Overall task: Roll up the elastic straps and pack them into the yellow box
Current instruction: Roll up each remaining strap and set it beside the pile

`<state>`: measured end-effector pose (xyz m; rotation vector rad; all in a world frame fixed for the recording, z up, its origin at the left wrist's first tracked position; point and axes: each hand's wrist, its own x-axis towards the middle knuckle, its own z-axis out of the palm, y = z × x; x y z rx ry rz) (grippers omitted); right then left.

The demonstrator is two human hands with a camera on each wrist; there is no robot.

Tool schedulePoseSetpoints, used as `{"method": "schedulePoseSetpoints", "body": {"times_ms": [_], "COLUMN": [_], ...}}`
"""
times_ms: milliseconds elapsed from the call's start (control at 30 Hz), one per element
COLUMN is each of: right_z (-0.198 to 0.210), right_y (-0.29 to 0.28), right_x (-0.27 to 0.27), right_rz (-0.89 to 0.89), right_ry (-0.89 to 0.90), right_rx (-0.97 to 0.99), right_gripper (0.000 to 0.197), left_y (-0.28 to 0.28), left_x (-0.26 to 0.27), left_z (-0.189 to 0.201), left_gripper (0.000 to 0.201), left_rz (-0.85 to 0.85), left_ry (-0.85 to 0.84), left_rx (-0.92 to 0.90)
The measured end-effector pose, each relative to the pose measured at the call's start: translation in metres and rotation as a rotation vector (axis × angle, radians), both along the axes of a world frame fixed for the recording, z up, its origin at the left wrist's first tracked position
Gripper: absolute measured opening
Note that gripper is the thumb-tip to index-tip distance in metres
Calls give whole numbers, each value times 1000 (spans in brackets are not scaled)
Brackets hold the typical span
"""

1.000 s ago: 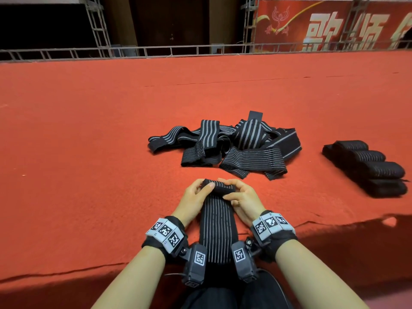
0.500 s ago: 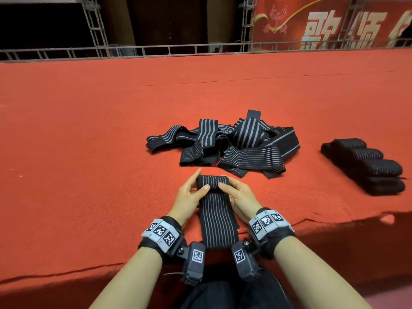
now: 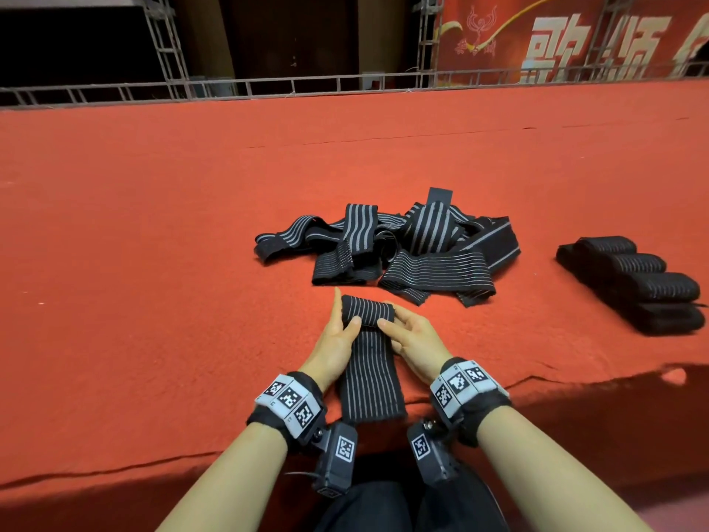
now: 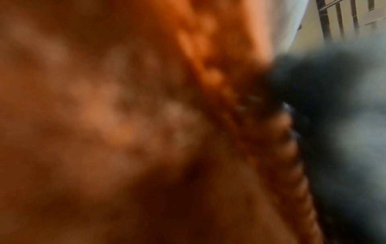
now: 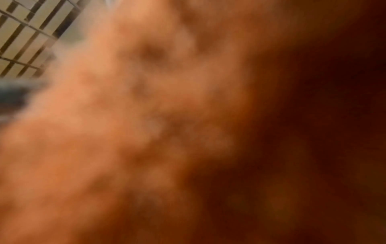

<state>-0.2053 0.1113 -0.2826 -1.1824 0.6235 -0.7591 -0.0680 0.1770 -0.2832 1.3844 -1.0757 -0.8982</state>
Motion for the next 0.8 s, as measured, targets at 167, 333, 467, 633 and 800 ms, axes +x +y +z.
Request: {"method": "schedulePoseSetpoints", "body": {"times_ms": [167,333,467,633,800], "right_z": [4,3,1,0,4], "right_y": [1,1,-1,-2,1], "right_x": [-3,-5,-7,-6,-6], "right_rz": [-61,-85,-115,-124,-125], "right_ry": [-1,12,-15,2,54], "right_rx": [-20,-11,41,53,12], "right_gripper": [42,44,46,49,50], "left_y": [1,3,5,6,9], "left_x": [5,4,1,0,-2], "left_z": [-2,3,5,8,10], "left_gripper": [59,31,11,23,44], "left_rz": [57,51,75,77,47], "left_ry": [-103,-27,-17,-24,8], "left_rx": [-38,-28,35,51,26]}}
